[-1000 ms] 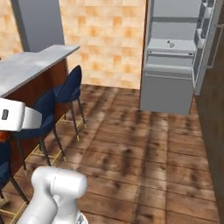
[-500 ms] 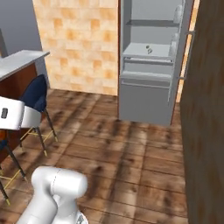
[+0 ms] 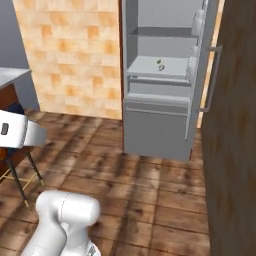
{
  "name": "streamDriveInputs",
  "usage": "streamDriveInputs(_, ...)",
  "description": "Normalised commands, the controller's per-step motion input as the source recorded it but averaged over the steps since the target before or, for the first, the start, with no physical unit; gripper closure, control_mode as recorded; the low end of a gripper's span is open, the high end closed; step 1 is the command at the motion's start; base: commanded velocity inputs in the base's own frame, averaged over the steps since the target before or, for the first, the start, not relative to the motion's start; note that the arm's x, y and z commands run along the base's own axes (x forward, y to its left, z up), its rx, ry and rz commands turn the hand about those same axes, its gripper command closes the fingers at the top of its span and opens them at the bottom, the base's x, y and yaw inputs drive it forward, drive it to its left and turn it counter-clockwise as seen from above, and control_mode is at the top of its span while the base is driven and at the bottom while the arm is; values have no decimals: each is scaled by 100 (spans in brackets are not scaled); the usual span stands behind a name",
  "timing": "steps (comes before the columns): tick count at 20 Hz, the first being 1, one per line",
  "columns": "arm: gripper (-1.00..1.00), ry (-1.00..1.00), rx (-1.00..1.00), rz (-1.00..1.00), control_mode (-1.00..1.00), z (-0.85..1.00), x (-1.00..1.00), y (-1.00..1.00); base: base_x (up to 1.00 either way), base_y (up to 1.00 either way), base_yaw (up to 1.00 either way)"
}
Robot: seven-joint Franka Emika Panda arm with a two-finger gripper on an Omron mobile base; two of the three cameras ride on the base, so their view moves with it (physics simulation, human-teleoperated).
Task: Transport the chicken drumstick and mushroom to the fridge. Place the chicken drumstick on the rack containing meat and place the mushroom on the rack containing the vegetable, ensuring meats and vegetables are on different racks.
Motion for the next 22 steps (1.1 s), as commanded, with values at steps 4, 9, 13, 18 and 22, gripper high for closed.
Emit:
streamDriveInputs(4,100,0,0,0,100,0,0,0,100,27,-27)
streamDriveInputs(9,100,0,0,0,100,0,0,0,100,84,-36)
streamDriveInputs(13,100,0,0,0,100,0,0,0,100,84,-33)
streamDriveInputs(18,100,0,0,0,100,0,0,0,100,16,-28)
streamDriveInputs(22,100,0,0,0,100,0,0,0,100,13,-27)
